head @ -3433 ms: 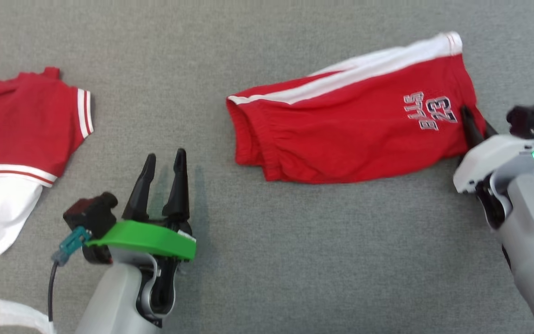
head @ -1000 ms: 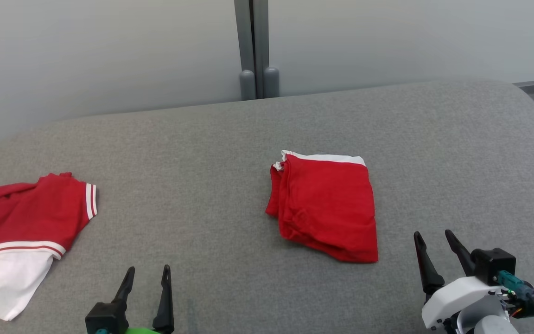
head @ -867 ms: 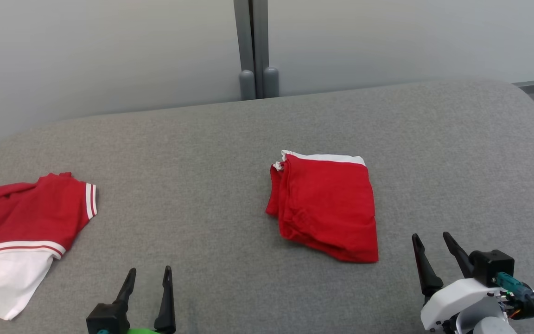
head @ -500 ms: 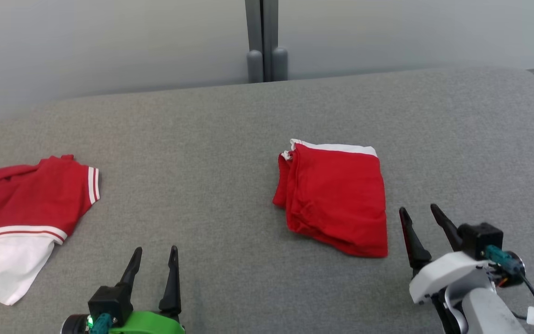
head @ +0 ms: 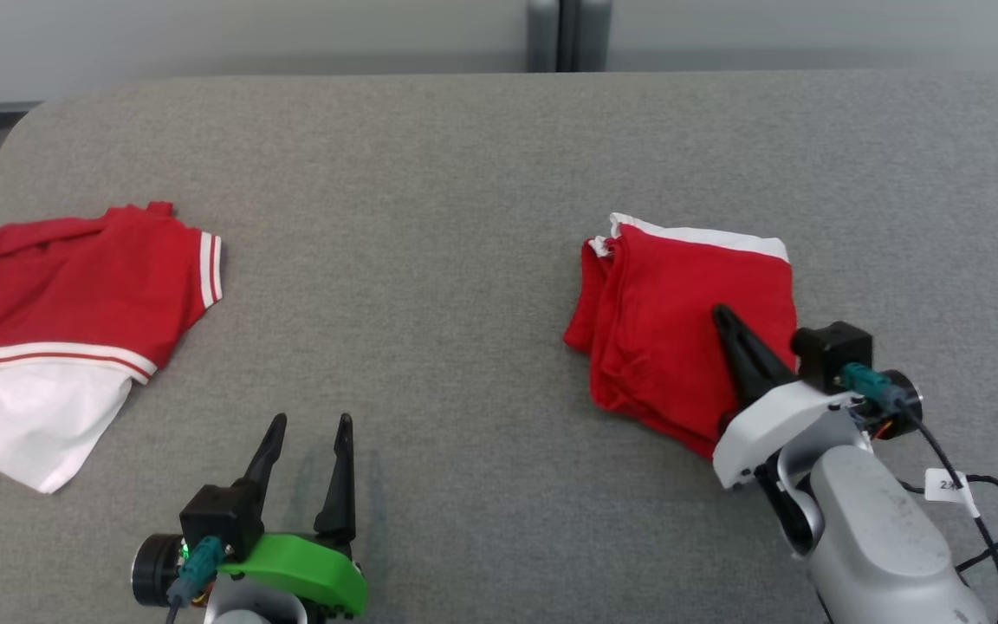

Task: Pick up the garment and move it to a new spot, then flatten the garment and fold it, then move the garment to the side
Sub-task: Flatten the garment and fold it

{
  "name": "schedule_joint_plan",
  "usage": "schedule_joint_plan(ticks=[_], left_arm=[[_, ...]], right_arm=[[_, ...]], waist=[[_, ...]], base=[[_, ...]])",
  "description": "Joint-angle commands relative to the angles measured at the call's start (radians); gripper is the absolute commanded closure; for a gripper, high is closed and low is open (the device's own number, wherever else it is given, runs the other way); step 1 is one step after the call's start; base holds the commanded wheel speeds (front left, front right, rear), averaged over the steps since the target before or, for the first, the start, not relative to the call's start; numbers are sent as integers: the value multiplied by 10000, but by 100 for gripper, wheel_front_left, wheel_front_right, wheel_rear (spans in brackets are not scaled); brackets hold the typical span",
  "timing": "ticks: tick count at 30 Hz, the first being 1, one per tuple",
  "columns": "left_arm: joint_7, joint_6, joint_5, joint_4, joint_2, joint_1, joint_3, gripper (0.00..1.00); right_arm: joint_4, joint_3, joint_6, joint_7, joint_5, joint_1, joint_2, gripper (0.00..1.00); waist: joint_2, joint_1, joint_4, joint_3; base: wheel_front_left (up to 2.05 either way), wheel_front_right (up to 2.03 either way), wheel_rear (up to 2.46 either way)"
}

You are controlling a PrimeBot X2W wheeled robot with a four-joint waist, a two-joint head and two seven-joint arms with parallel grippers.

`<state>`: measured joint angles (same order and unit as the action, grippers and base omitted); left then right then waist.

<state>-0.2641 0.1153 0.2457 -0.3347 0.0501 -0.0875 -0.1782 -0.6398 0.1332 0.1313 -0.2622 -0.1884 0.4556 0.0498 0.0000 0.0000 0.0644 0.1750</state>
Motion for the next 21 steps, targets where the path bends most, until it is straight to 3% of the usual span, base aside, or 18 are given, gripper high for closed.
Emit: schedule_joint_plan(ticks=[1,13,16,21], left_arm=[[-3,54,29,-54,21,-267,-51,0],[-3,0,275,-88,22,-16,-51,0],[-3,-39,311,-51,24,-44,-63,0],[-3,-110,232,55,25,1,117,0]], right_arm=[[-215,277,-11,-39,22,77,37,100],[-747,3435,-11,-20,-454,-669,41,100],[-819,3682,-11,-20,-686,-618,55,100],[122,3730,-11,-23,-1082,-531,48,100]], waist=[[0,0,508,312],[0,0,602,87],[0,0,489,11],[0,0,199,-234]], base=[[0,0,0],[0,0,0],[0,0,0],[0,0,0]])
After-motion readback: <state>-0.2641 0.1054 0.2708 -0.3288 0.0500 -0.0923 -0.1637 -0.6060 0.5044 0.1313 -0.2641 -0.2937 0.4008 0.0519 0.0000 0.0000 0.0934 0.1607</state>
